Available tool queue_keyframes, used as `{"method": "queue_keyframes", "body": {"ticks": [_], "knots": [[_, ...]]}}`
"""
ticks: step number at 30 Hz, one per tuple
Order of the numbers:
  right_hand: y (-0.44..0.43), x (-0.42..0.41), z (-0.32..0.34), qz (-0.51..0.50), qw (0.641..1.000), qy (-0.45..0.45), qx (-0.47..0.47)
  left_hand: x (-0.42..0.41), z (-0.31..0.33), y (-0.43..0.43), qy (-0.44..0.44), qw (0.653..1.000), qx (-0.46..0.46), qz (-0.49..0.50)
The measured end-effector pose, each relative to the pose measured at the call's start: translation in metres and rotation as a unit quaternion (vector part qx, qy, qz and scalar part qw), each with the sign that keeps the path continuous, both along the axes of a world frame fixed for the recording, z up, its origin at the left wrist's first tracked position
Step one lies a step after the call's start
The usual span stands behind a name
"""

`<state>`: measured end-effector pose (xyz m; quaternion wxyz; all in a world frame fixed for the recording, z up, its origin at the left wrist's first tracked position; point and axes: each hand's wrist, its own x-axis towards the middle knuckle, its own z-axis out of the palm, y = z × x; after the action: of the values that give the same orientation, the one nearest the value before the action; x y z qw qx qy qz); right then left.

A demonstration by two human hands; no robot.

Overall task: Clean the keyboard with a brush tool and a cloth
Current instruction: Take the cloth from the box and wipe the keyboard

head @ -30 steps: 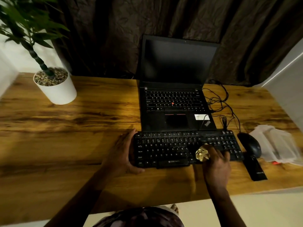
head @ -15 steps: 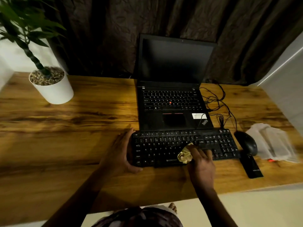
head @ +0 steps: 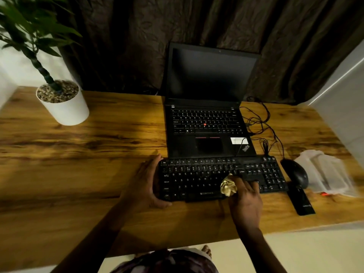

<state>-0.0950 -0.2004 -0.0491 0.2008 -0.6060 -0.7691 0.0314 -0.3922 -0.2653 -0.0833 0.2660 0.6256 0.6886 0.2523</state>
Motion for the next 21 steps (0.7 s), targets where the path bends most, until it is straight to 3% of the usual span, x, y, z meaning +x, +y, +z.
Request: {"method": "queue_keyframes", "body": {"ticks": [5, 11, 17, 21], "knots": [[-0.008, -0.023, -0.009, 0.054, 0.998, -0.016, -0.015, 0.0, -0.001, 0.001, 0.005, 1.0, -0.003, -0.006], [-0.004, -0.015, -0.005, -0.012, 1.0, 0.006, -0.006, -0.001, -0.002, 0.0, 0.004, 1.0, 0.001, -0.003], [-0.008, -0.021, -0.009, 0.057, 0.998, -0.006, -0.01, -0.001, -0.002, 0.0, -0.005, 1.0, -0.001, 0.0], [-0.005, -0.008, -0.003, 0.021, 1.0, 0.004, -0.018, -0.001, -0.003, 0.001, -0.007, 1.0, -0.003, 0.001]]}}
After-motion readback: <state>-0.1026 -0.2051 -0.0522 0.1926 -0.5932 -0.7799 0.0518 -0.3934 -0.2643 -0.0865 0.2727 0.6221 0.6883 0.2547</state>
